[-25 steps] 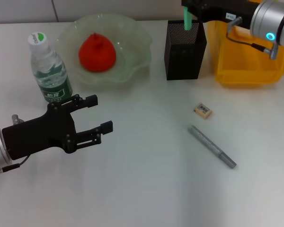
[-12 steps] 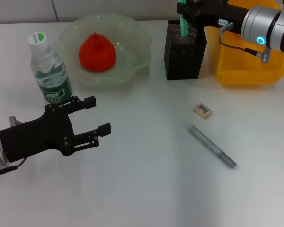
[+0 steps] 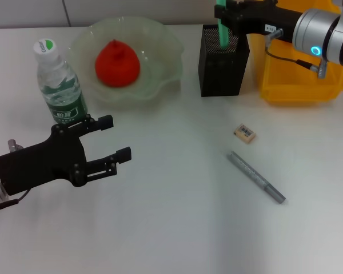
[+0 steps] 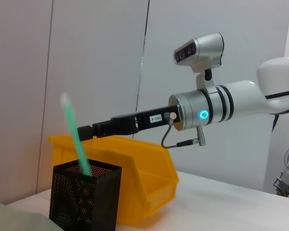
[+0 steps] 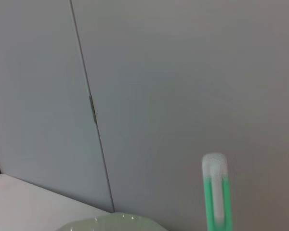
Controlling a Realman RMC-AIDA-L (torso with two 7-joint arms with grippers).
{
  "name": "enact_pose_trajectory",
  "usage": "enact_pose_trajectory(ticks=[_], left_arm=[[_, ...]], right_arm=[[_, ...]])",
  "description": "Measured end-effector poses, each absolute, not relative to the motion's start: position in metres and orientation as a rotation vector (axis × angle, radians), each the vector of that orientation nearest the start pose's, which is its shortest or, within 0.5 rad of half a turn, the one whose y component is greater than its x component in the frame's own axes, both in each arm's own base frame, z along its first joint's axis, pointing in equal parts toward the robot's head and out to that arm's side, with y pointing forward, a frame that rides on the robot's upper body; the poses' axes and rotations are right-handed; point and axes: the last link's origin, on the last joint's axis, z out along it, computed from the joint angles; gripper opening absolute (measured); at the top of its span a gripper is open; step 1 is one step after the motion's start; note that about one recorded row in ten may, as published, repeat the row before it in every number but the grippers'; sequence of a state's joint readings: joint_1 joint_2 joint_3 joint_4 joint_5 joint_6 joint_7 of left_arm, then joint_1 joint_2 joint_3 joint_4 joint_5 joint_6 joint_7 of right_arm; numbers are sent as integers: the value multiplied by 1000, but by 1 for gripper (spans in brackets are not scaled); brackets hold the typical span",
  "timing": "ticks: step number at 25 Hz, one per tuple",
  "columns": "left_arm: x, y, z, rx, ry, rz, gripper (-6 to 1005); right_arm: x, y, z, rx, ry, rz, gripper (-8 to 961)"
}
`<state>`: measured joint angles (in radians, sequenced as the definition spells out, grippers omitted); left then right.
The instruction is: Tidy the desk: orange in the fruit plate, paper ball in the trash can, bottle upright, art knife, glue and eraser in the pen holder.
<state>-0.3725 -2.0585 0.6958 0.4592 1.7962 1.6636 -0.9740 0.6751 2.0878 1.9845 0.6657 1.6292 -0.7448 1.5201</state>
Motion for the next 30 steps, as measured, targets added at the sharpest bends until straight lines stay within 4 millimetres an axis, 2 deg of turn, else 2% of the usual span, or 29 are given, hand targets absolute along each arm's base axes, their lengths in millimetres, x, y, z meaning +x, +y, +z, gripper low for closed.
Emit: enact_pose_trajectory(ticks=[3, 14, 19, 22, 25, 30], left_arm=[[-295, 271, -8, -2593, -421, -940, 791], [-296, 269, -8, -2592, -427, -945, 790], [-296, 269, -8, -2591, -427, -946, 791], [-296, 269, -8, -2591, -428, -947, 791], [-296, 269, -8, -2592, -429, -948, 790], [-295, 268, -7, -2596, -441, -960, 788]], right_arm=[[201, 441, -15, -2246, 694, 625, 286], [202, 439, -10, -2204, 751, 705, 522], [201, 439, -8, -2197, 770, 734, 716], [193, 436, -4, -2227, 769, 790, 813], [180, 425, 11, -2304, 772, 900, 811], [158, 405, 51, -2447, 804, 1030, 810]])
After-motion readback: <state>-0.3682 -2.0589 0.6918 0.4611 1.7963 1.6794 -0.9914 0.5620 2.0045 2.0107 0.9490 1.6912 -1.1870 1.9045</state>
